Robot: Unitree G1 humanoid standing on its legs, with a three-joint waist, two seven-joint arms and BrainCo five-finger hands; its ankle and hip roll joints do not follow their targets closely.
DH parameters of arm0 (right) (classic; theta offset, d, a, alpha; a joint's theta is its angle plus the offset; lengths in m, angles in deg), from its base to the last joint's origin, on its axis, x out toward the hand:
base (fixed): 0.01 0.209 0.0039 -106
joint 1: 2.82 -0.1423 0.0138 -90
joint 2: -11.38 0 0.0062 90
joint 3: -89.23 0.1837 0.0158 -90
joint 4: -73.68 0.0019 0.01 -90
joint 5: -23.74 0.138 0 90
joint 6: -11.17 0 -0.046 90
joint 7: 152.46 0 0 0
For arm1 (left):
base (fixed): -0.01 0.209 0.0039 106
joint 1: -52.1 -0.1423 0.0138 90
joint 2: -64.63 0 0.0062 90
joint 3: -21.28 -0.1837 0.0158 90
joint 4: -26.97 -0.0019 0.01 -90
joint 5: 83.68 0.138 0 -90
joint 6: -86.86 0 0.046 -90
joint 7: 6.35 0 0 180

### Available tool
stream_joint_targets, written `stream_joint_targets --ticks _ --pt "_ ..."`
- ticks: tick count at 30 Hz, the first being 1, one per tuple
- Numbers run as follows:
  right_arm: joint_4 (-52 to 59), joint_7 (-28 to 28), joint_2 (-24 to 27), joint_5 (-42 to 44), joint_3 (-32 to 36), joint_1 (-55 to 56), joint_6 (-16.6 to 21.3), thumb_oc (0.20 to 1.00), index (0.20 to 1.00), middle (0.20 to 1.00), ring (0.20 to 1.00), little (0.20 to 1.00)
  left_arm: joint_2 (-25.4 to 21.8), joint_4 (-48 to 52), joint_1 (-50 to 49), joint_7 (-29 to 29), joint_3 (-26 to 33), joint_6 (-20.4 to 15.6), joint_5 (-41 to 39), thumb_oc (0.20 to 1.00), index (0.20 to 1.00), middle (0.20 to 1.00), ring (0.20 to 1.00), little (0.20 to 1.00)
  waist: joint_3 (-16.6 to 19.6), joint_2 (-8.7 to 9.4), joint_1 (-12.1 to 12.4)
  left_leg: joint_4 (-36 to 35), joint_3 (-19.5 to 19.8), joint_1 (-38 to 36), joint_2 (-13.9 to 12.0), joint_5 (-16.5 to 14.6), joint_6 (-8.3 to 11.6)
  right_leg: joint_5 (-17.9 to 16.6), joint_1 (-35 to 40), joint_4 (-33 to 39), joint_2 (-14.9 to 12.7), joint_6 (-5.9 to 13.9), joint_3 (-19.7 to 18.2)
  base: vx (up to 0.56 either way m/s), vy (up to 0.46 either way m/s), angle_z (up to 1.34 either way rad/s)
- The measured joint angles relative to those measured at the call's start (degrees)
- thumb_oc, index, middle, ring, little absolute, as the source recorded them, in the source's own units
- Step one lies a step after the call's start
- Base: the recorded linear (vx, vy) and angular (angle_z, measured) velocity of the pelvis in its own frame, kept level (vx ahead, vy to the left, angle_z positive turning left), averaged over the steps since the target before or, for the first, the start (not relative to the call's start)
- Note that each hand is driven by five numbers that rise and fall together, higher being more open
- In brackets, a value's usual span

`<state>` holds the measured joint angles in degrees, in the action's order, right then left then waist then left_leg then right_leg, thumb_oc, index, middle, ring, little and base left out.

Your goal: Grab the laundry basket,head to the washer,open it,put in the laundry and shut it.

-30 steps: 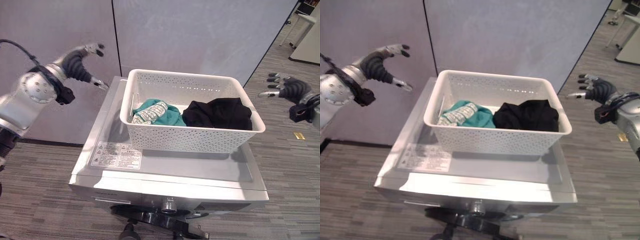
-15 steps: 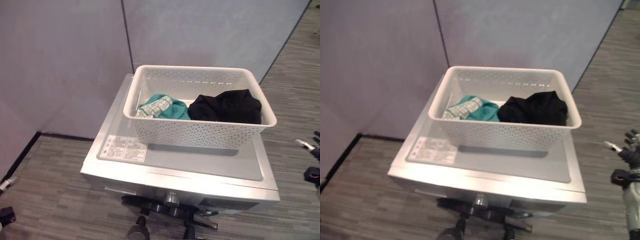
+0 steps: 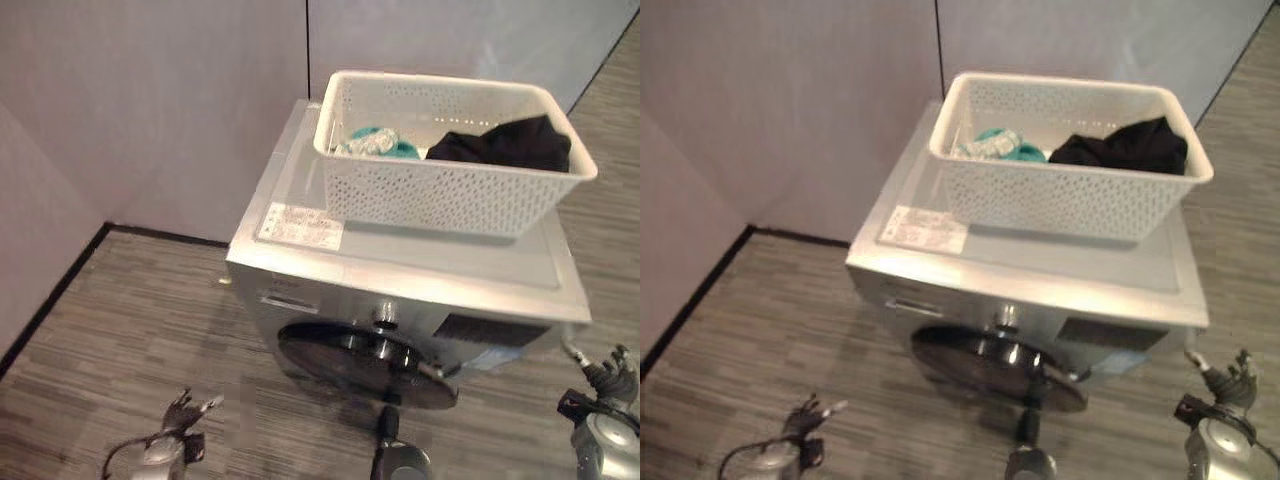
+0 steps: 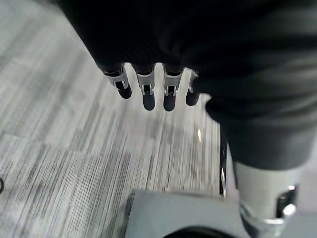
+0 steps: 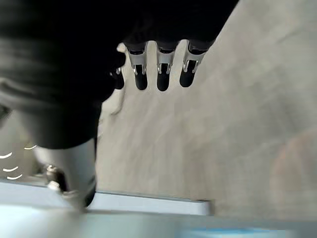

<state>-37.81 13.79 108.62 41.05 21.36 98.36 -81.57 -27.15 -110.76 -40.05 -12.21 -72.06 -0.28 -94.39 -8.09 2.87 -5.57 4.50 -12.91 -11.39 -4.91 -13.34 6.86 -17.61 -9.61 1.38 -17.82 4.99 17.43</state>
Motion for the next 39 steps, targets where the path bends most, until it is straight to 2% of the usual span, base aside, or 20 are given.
stream_joint_targets --ticks 2,4,5,6,7,8,10,15,16,20,21,22,23,24,25,27,29,32,34,39 --pt "-0.34 0.33 -0.96 -0.49 -4.43 1.77 -0.45 1.000 1.000 1.000 1.000 1.000 0.03 -2.00 -0.67 0.16 -2.18 0.44 0.81 1.000 1.000 1.000 1.000 1.000 1.40 1.20 -0.87 2.42 -0.48 0.82 2.08 -1.21 -1.66 -0.65 -0.14 -0.19 -0.88 1.01 0.37 -0.39 0.221 -0.30" --pt "-0.61 0.42 -1.51 -3.00 -8.15 0.74 -0.56 1.000 1.000 1.000 1.000 1.000 -1.17 -3.28 0.35 -0.04 -4.01 0.28 3.17 1.000 1.000 1.000 1.000 1.000 0.40 1.17 -0.24 11.45 0.01 6.37 2.14 -4.04 -5.12 -8.71 -3.01 -1.05 -1.18 -0.70 -0.61 -0.36 0.055 -0.31" --pt "-0.83 0.93 -1.09 -4.21 -10.17 -0.90 -0.64 1.000 1.000 1.000 1.000 1.000 -1.64 -2.38 0.13 -0.06 -4.32 0.19 4.59 1.000 1.000 1.000 1.000 1.000 -0.61 1.08 -1.03 14.19 0.23 9.49 2.49 -4.78 -6.55 -12.23 -5.44 -0.78 -1.00 -4.94 -3.20 -0.36 -0.032 -0.21" --pt "-1.22 1.26 -1.24 -4.89 -10.83 -1.46 -0.64 1.000 1.000 1.000 1.000 1.000 -2.24 -2.33 0.36 -0.08 -4.33 0.16 4.85 1.000 1.000 1.000 1.000 1.000 -0.62 1.08 -1.22 14.34 0.45 10.28 2.53 -4.65 -5.95 -12.19 -5.52 -0.42 -1.24 -4.92 -4.68 -0.18 -0.021 -0.10" --pt "-2.16 1.49 -1.25 -5.08 -12.05 -1.24 -1.16 1.000 1.000 1.000 1.000 1.000 -2.60 -2.53 1.02 -0.22 -3.79 0.13 4.96 1.000 1.000 1.000 1.000 1.000 -0.90 1.11 -0.20 15.20 0.01 11.14 2.28 -4.65 -5.97 -10.58 -5.40 -0.47 -0.76 -3.47 -4.37 -0.34 -0.111 0.25" --pt "-1.56 1.68 -1.17 -6.94 -12.02 1.19 -2.22 1.000 1.000 1.000 1.000 1.000 -1.43 -3.47 1.70 -0.65 -3.72 0.01 5.18 1.000 1.000 1.000 1.000 1.000 -1.57 -2.66 0.29 14.73 2.08 12.48 -0.75 -2.99 -6.24 7.45 -5.16 -14.26 3.40 0.53 -8.34 -0.22 -0.153 0.31" --pt "-1.33 1.70 -0.11 -11.76 -11.10 1.42 -2.53 1.000 1.000 1.000 1.000 1.000 -1.18 -4.58 0.72 -0.61 -4.14 -0.24 7.37 1.000 1.000 1.000 1.000 1.000 -1.65 -3.19 1.80 9.18 4.28 12.63 -1.40 3.54 -5.43 18.54 -1.45 -23.21 2.79 5.31 -14.10 -0.30 -0.358 0.50" --pt "1.10 1.80 2.30 -17.72 -14.70 -1.78 -2.23 1.000 1.000 1.000 1.000 1.000 -1.79 -10.12 0.06 -2.02 -3.92 -0.28 9.66 1.000 1.000 1.000 1.000 1.000 -1.62 0.37 6.82 3.05 5.18 12.49 -3.58 9.88 -0.79 21.87 12.53 -4.42 2.25 6.86 -15.20 -0.19 -0.395 0.02" --pt "0.52 1.80 3.42 -18.75 -15.96 -3.85 -2.45 1.000 1.000 1.000 1.000 1.000 0.27 -10.90 -0.51 -2.59 -2.78 -0.22 9.54 1.000 1.000 1.000 1.000 1.000 -2.24 -1.60 6.73 2.96 6.43 13.69 -6.95 12.59 -0.95 19.95 12.63 -4.29 6.22 5.56 -12.49 -0.16 -0.401 -0.14" --pt "2.41 2.72 7.74 -21.62 -21.98 -3.99 -1.94 1.000 1.000 1.000 1.000 1.000 2.93 -9.71 -1.19 -4.42 -1.99 -1.90 9.55 1.000 1.000 1.000 1.000 1.000 -1.91 -1.65 7.54 0.10 11.12 17.97 -12.75 23.30 -7.22 21.51 9.61 -6.13 12.87 -0.11 -8.60 -0.20 -0.345 0.47" --pt "2.53 2.73 8.13 -22.65 -22.35 -4.10 -1.14 1.000 1.000 1.000 1.000 1.000 2.83 -9.72 -2.46 -4.66 -2.08 -1.55 9.53 1.000 1.000 1.000 1.000 1.000 -1.78 -0.39 7.90 -2.82 10.40 17.68 -12.29 19.16 -5.82 21.56 9.38 -6.10 14.17 -1.45 -6.61 -0.31 -0.239 0.75" --pt "2.19 2.54 8.86 -22.55 -22.57 -4.49 -0.94 1.000 1.000 1.000 1.000 1.000 3.01 -10.38 -2.68 -4.89 -2.20 -1.49 9.43 1.000 1.000 1.000 1.000 1.000 -1.69 -1.33 7.88 -2.70 9.39 17.76 -10.94 14.41 -8.39 21.60 8.54 -7.41 16.02 -1.89 -5.43 -0.34 -0.185 0.66" --pt "1.82 2.25 11.11 -22.58 -23.70 -5.29 -0.61 1.000 1.000 1.000 1.000 1.000 3.18 -10.81 -2.21 -5.27 -2.71 -1.46 9.42 1.000 1.000 1.000 1.000 1.000 -1.88 -2.68 7.66 -2.64 10.58 18.90 -12.18 13.51 -14.25 24.36 6.10 -11.66 18.45 -3.91 -6.01 -0.10 -0.038 0.54" --pt "2.15 2.42 10.59 -22.57 -23.84 -6.86 -0.04 1.000 1.000 1.000 1.000 1.000 0.91 -10.27 -1.68 -6.08 -1.97 -1.53 9.45 1.000 1.000 1.000 1.000 1.000 -2.07 0.90 7.44 -1.13 6.12 20.80 -12.81 8.82 -7.49 26.63 1.67 -17.55 17.08 -7.89 -3.98 -0.22 -0.084 0.66" --pt "1.96 2.40 9.79 -22.54 -23.90 -7.89 -0.05 1.000 1.000 1.000 1.000 1.000 -0.03 -10.85 0.00 -6.53 -1.69 -1.33 9.30 1.000 1.000 1.000 1.000 1.000 -2.72 2.97 6.88 1.99 4.93 22.45 -12.21 10.06 -5.23 26.24 0.69 -17.07 15.49 -6.53 -2.77 -0.12 -0.039 0.52" --pt "1.03 2.46 8.72 -22.40 -25.34 -10.58 0.55 1.000 1.000 1.000 1.000 1.000 -0.74 -11.06 0.16 -6.79 -0.95 -1.50 9.09 1.000 1.000 1.000 1.000 1.000 -2.19 4.70 7.08 12.77 3.74 22.20 -10.77 9.99 -3.96 21.80 1.11 -12.38 13.35 -8.85 -1.22 -0.01 0.035 0.17" --pt "-0.73 2.75 8.19 -22.03 -27.00 -11.37 0.32 1.000 1.000 1.000 1.000 1.000 1.14 -12.08 0.47 -6.92 0.07 -1.53 8.90 1.000 1.000 1.000 1.000 1.000 -1.67 2.69 5.97 18.58 3.69 17.34 -8.53 7.51 -1.65 18.09 5.37 -5.33 13.50 -6.10 0.90 0.02 0.085 0.35" --pt "-2.08 2.99 7.69 -21.31 -27.58 -8.21 0.29 1.000 1.000 1.000 1.000 1.000 5.25 -12.93 2.26 -6.79 -2.67 -1.83 8.93 1.000 1.000 1.000 1.000 1.000 0.52 -2.92 3.80 0.54 -0.56 6.11 -8.56 7.23 -0.81 15.45 7.24 -0.12 15.61 -4.33 3.87 -0.01 0.191 0.88" --pt "-5.29 3.05 7.16 -20.22 -28.62 -8.98 0.22 1.000 1.000 1.000 1.000 1.000 6.28 -14.70 3.96 -6.43 -5.07 -2.21 9.12 1.000 1.000 1.000 1.000 1.000 0.36 -4.15 3.85 -5.89 1.28 4.35 -7.04 7.39 -0.72 14.10 6.31 0.91 15.72 -3.74 3.79 -0.01 0.112 0.63" --pt "-13.46 2.89 5.26 -19.78 -29.56 -13.32 0.28 1.000 1.000 1.000 1.000 1.000 3.27 -14.47 -1.57 -6.41 -3.51 -2.01 9.38 1.000 1.000 1.000 1.000 1.000 0.20 -2.24 6.38 -7.76 -0.69 5.64 -2.16 11.10 -2.71 10.66 4.85 3.16 10.77 -2.09 3.47 -0.02 0.065 0.06"
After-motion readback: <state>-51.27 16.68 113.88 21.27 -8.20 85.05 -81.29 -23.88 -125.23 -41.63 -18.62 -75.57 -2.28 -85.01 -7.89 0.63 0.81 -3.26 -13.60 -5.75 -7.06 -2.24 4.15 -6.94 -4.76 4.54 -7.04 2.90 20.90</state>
